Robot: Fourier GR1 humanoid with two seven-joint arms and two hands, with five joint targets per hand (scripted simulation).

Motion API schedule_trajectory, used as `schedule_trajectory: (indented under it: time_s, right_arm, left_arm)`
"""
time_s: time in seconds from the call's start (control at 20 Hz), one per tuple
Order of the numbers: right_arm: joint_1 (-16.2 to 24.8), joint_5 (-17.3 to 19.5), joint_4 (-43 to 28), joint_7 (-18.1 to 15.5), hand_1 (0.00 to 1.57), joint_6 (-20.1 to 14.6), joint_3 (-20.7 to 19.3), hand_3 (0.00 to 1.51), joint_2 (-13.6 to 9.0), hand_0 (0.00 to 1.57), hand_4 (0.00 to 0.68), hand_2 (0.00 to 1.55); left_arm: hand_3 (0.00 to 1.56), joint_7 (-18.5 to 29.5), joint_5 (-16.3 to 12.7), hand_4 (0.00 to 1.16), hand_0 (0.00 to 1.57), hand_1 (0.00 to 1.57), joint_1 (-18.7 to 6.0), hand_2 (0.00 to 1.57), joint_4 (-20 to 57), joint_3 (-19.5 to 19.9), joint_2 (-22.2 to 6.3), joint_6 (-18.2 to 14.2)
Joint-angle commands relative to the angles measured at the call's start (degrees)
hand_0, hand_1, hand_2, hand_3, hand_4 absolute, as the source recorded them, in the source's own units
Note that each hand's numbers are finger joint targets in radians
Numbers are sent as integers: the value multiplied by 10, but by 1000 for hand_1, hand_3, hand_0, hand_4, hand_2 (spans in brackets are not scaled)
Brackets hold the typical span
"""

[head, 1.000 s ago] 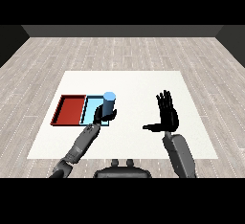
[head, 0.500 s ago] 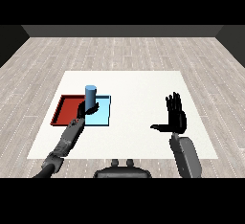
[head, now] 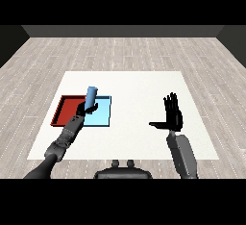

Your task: Pick the blue can and put it in the blue box

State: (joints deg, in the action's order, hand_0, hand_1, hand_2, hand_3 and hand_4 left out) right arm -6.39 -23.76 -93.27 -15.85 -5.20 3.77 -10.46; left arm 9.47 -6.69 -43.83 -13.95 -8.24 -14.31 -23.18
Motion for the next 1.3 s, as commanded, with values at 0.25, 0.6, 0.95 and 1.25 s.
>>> schedule_trajectory:
  time_s: [0.25,0.6,0.95,1.25]
  right_arm:
    - [-3,-14,50,-23,0,29,-24,0,6,0,0,0]
    - [-14,-9,71,-35,0,31,-33,0,8,0,0,0]
    - [11,-17,24,-15,0,30,-21,0,22,0,0,0]
    - [0,-40,48,-29,0,60,-41,0,15,0,0,0]
  left_arm:
    - [881,-31,41,869,1482,1482,-18,1409,111,-16,19,36]
    - [0,-66,45,515,1447,1447,-14,1387,135,-12,39,47]
    - [0,-55,52,0,0,0,-10,0,119,-6,32,-38]
    - [0,99,-7,0,0,0,2,0,16,63,55,-187]
